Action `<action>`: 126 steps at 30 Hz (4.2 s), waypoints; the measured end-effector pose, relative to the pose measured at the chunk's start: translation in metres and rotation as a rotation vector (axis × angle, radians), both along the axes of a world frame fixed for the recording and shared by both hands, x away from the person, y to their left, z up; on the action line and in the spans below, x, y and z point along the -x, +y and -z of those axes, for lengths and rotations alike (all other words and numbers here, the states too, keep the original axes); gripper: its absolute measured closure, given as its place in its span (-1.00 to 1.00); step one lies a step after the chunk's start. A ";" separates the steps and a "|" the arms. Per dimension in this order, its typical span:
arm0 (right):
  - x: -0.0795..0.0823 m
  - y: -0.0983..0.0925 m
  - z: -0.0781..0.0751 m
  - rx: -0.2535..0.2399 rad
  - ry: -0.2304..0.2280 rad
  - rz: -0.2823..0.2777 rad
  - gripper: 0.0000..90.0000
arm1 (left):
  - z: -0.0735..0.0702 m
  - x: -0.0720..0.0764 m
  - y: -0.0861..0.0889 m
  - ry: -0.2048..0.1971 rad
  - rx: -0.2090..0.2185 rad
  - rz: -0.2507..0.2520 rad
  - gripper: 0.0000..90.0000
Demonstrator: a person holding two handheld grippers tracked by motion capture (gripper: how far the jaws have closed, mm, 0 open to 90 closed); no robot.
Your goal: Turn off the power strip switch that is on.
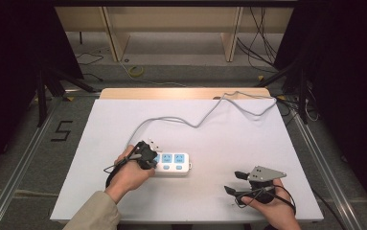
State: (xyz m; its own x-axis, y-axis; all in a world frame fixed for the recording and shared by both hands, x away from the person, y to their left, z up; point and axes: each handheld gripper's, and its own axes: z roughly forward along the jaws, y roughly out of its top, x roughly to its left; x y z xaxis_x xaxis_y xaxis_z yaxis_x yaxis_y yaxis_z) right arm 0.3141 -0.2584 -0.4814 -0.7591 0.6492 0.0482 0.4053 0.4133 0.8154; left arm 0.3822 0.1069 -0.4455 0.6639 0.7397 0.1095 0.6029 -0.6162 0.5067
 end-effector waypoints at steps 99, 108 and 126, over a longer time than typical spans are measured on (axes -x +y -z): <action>0.000 -0.001 -0.001 -0.005 -0.001 0.005 -0.27 | -0.020 0.019 0.052 -0.251 0.304 -0.067 0.80; 0.001 -0.001 -0.001 -0.007 -0.001 0.006 -0.27 | -0.019 0.022 0.061 -0.292 0.376 -0.075 0.35; 0.000 -0.002 -0.001 -0.006 -0.005 0.005 -0.27 | -0.009 0.031 0.076 -0.283 0.430 -0.035 -0.20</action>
State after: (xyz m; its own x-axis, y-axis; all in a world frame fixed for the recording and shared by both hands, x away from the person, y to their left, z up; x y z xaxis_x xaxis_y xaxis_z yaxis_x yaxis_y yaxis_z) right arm 0.3137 -0.2599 -0.4801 -0.7563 0.6524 0.0486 0.4031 0.4062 0.8201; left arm 0.3512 0.1825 -0.4361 0.6263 0.7787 -0.0377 0.4218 -0.2978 0.8564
